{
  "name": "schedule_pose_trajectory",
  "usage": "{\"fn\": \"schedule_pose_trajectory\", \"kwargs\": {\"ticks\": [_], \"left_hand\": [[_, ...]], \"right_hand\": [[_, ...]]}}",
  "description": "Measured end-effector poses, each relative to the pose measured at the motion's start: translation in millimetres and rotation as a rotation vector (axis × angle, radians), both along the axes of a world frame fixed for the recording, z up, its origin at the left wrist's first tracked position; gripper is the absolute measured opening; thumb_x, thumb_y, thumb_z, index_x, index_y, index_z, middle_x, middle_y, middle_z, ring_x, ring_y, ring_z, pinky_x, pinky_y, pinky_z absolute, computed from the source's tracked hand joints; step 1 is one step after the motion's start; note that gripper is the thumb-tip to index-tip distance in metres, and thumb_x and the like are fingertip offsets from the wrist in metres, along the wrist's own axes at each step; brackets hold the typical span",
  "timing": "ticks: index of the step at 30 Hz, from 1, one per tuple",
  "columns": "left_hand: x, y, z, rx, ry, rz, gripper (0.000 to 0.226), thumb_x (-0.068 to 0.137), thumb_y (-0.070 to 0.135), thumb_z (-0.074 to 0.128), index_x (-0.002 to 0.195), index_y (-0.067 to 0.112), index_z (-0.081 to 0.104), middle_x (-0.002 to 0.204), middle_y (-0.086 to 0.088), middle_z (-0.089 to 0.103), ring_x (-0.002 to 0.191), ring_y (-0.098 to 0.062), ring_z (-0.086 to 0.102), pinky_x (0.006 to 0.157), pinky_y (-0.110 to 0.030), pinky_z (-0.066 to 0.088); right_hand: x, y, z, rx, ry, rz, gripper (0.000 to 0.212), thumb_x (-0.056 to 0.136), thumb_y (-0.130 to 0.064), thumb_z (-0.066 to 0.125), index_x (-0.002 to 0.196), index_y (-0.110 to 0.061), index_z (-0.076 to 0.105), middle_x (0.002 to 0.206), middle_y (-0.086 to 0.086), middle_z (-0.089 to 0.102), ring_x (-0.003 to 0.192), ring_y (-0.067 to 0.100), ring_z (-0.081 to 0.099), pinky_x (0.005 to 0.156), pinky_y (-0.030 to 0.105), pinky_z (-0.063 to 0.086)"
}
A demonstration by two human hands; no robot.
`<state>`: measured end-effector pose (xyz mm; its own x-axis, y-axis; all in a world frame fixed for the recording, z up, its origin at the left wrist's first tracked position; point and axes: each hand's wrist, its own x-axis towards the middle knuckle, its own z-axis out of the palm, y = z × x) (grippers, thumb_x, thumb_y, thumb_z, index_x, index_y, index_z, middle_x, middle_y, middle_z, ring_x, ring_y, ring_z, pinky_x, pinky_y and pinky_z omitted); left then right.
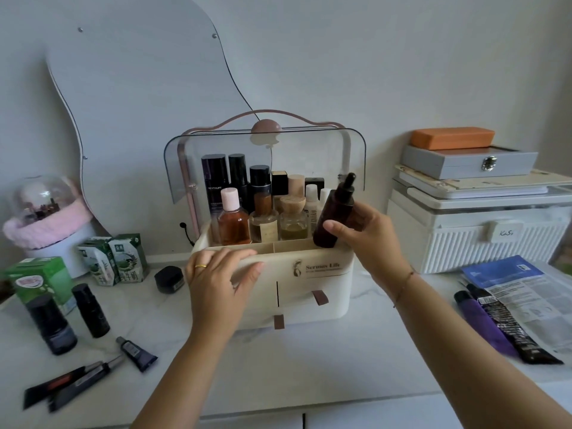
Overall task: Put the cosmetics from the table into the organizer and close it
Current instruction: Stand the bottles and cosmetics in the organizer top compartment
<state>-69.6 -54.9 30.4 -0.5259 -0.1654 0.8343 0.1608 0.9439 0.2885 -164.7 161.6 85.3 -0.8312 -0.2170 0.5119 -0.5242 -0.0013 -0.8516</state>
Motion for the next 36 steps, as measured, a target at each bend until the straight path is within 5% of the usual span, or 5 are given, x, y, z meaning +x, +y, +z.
{"fn": "schedule_pose_trajectory", "kwargs": {"ticks": [6,17,23,27,36], "left_hand": [[-0.6,-1.2,-0.7,-0.003,-0.011,0.003,0.04,0.085,0.053,0.047,0.094,0.022,0.07,0.097,0.01,0.07,0.095,-0.019,0.053,0.088,-0.033,0.026],[-0.3,0.3,-1.1,-0.008,0.011,0.019,0.038,0.084,0.049,0.049,0.092,0.02,0.071,0.094,0.006,0.071,0.094,-0.016,0.047,0.087,-0.035,0.027],[-1.5,-0.2,-1.4,-0.013,0.011,0.022,0.038,0.085,0.051,0.048,0.092,0.021,0.07,0.095,0.008,0.07,0.094,-0.018,0.047,0.086,-0.033,0.026],[-2.8,-0.8,-2.8,-0.016,0.029,0.02,0.035,0.085,0.05,0.049,0.092,0.022,0.069,0.094,0.008,0.07,0.094,-0.019,0.048,0.084,-0.029,0.023],[-0.7,-0.2,-1.4,0.022,-0.02,0.017,0.037,0.086,0.053,0.048,0.094,0.024,0.069,0.097,0.01,0.07,0.097,-0.02,0.05,0.088,-0.029,0.024]], "right_hand": [[-17.1,0.4,-1.1,0.187,-0.029,-0.04,0.031,0.071,-0.028,0.078,0.099,-0.027,0.066,0.096,-0.012,0.07,0.095,0.001,0.063,0.07,0.0,0.044],[-11.7,13.2,-16.9,0.094,-0.062,0.051,0.031,0.078,-0.019,0.073,0.109,-0.021,0.065,0.106,-0.004,0.07,0.101,0.013,0.065,0.088,0.026,0.051],[-40.9,60.0,-61.6,-0.058,-0.151,-0.572,0.023,0.08,-0.027,0.072,0.1,-0.021,0.063,0.094,-0.003,0.067,0.083,0.007,0.062,0.088,0.03,0.053],[-70.5,67.1,-88.0,0.136,-0.256,-0.531,0.05,0.076,-0.029,0.075,0.12,-0.014,0.056,0.11,-0.002,0.06,0.103,0.014,0.056,0.095,0.033,0.044],[-61.7,57.2,-88.2,0.157,-0.21,-0.481,0.017,0.08,-0.02,0.072,0.093,-0.012,0.064,0.082,0.0,0.067,0.081,0.018,0.063,0.067,0.02,0.042]]}}
